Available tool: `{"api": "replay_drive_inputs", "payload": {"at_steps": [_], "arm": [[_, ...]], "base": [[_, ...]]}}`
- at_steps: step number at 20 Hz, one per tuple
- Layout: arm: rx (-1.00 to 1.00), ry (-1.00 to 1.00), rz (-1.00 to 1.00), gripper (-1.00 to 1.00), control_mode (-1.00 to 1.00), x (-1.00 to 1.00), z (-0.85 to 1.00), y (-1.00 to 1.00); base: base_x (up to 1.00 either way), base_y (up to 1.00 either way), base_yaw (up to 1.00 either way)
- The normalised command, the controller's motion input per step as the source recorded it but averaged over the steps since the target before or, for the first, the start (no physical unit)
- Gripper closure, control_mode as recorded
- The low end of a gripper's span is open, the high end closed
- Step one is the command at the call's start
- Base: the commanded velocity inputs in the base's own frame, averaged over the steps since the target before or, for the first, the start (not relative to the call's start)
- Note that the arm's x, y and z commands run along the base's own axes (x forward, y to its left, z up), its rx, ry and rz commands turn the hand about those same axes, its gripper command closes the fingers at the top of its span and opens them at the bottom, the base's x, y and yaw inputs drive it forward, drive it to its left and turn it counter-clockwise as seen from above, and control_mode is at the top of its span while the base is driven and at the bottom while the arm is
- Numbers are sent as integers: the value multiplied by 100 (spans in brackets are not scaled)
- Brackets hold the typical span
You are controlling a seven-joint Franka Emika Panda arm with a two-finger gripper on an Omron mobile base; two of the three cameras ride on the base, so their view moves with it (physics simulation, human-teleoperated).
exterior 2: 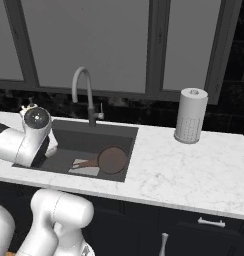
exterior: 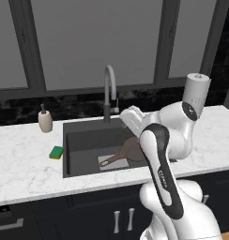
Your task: Pick the pan and sponge and place them into the sink. Then turn on the water.
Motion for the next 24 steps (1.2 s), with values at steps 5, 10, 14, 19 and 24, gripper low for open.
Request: {"api": "replay_drive_inputs", "payload": {"at_steps": [5, 10, 14, 19, 24], "arm": [[-28, 5, 1, -100, -100, 2, 0, 84], [-24, 16, 2, -100, -100, 32, 0, 68], [-17, 24, 0, -100, -100, 44, -1, 57], [-13, 17, 0, -100, -100, 46, -18, 45], [-13, 15, 0, -100, -100, 49, -43, 39]], "base": [[0, 0, 0], [0, 0, 0], [0, 0, 0], [0, 0, 0], [0, 0, 0]]}}
